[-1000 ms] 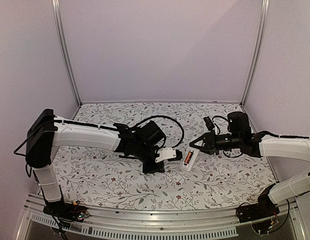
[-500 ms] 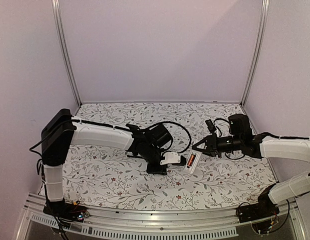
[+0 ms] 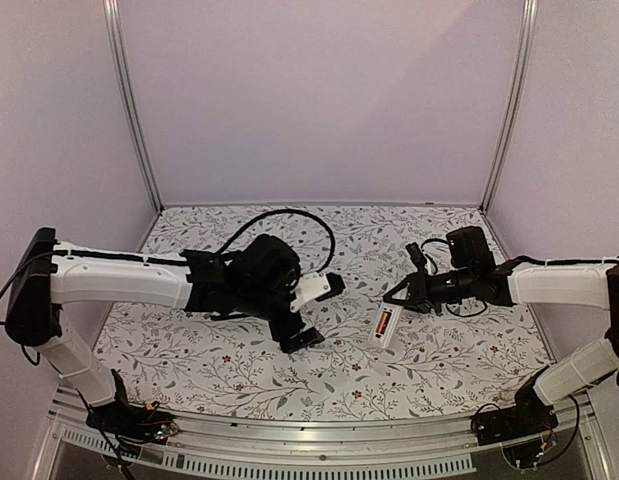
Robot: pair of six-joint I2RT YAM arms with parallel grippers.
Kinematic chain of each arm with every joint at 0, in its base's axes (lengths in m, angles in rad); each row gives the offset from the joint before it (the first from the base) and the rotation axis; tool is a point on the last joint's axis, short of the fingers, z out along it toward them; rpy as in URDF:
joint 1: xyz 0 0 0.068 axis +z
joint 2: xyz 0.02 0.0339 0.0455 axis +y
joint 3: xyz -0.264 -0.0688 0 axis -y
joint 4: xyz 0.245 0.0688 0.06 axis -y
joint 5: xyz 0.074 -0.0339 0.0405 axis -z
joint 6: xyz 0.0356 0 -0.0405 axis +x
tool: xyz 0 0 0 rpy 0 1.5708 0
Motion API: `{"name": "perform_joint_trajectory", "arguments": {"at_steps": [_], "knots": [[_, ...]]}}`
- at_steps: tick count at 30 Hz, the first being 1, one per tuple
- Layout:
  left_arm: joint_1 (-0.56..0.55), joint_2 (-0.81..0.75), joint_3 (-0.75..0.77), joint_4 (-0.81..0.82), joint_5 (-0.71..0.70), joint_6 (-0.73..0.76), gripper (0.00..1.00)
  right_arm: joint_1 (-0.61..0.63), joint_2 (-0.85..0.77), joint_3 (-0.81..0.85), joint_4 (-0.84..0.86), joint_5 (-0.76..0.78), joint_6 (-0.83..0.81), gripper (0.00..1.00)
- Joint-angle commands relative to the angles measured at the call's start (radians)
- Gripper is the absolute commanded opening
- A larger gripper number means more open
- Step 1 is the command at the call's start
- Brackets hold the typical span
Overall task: Load the batteries into the remote control
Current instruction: Pick up the battery cover from the center of the board.
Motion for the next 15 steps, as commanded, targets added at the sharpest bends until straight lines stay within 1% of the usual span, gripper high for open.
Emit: {"name": "perform_joint_trajectory", "arguments": {"at_steps": [1, 4, 5, 6, 7, 10, 12, 15], "knots": [[-0.004, -0.119, -0.139, 0.165, -0.045, -0.425, 1.0, -0.005, 0.031, 0.062, -0.012, 0.0, -0.044, 0.0], [-0.017, -0.138, -0.196, 0.22, 0.095, -0.653, 0.99, -0.004, 0.036, 0.076, -0.041, 0.003, -0.052, 0.0], [-0.03, -0.138, -0.225, 0.257, 0.124, -0.733, 1.0, -0.004, 0.038, 0.079, -0.043, 0.002, -0.053, 0.0], [-0.047, -0.132, -0.234, 0.274, 0.123, -0.795, 1.0, -0.004, 0.038, 0.081, -0.045, 0.001, -0.053, 0.0], [-0.069, -0.119, -0.237, 0.279, 0.112, -0.84, 1.0, -0.004, 0.039, 0.081, -0.046, 0.002, -0.053, 0.0], [-0.109, -0.096, -0.254, 0.294, 0.053, -0.914, 1.0, -0.005, 0.035, 0.077, -0.051, 0.004, -0.054, 0.0], [-0.108, -0.08, -0.279, 0.333, 0.075, -0.994, 1.0, -0.004, 0.03, 0.076, -0.055, 0.006, -0.055, 0.0], [-0.11, -0.019, -0.279, 0.392, 0.11, -1.076, 1.0, -0.005, 0.024, 0.076, -0.068, 0.009, -0.06, 0.0]]}}
